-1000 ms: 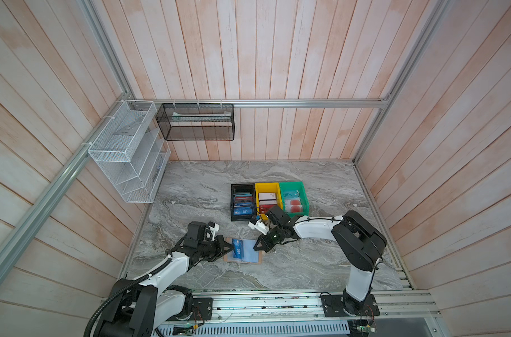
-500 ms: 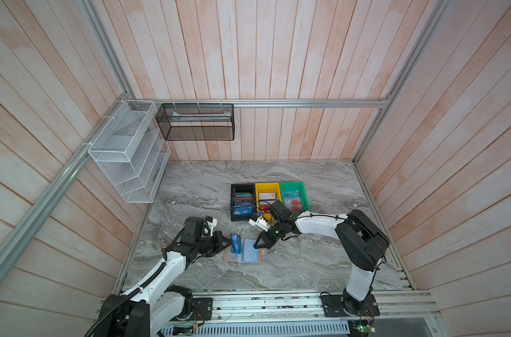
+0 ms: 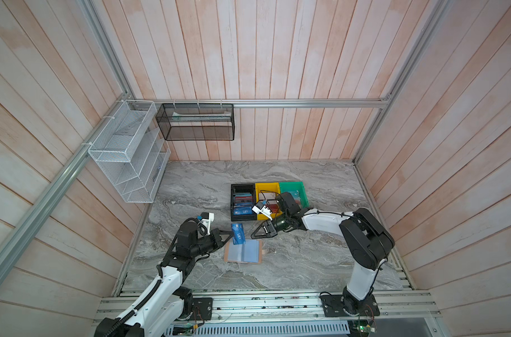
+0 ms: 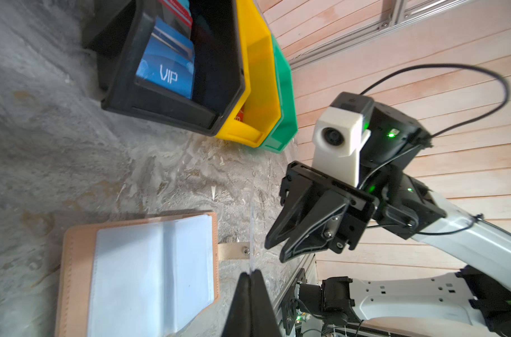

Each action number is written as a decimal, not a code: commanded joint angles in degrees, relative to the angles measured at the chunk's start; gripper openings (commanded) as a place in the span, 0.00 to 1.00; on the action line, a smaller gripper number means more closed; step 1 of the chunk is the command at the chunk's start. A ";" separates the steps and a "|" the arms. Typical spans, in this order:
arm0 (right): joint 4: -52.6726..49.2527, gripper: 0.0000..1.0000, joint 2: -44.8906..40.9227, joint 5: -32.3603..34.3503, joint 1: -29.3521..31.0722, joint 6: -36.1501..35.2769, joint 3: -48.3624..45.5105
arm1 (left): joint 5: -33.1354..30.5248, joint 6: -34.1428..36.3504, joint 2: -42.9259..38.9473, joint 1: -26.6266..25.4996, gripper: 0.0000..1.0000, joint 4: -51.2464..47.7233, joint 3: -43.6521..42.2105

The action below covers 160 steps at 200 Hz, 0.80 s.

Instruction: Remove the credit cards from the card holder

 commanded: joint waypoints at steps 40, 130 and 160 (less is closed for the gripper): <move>7.07 0.20 3.10 -7.20 0.19 4.94 2.35 | 2.18 -4.53 -0.21 0.32 0.00 12.39 -4.09; 8.84 0.21 6.34 -8.37 0.10 6.59 5.26 | 3.29 -4.18 0.24 0.23 0.00 12.50 -4.02; 9.27 0.21 6.78 -8.60 0.14 7.20 5.95 | 3.59 -4.45 1.02 0.27 0.00 13.56 -4.34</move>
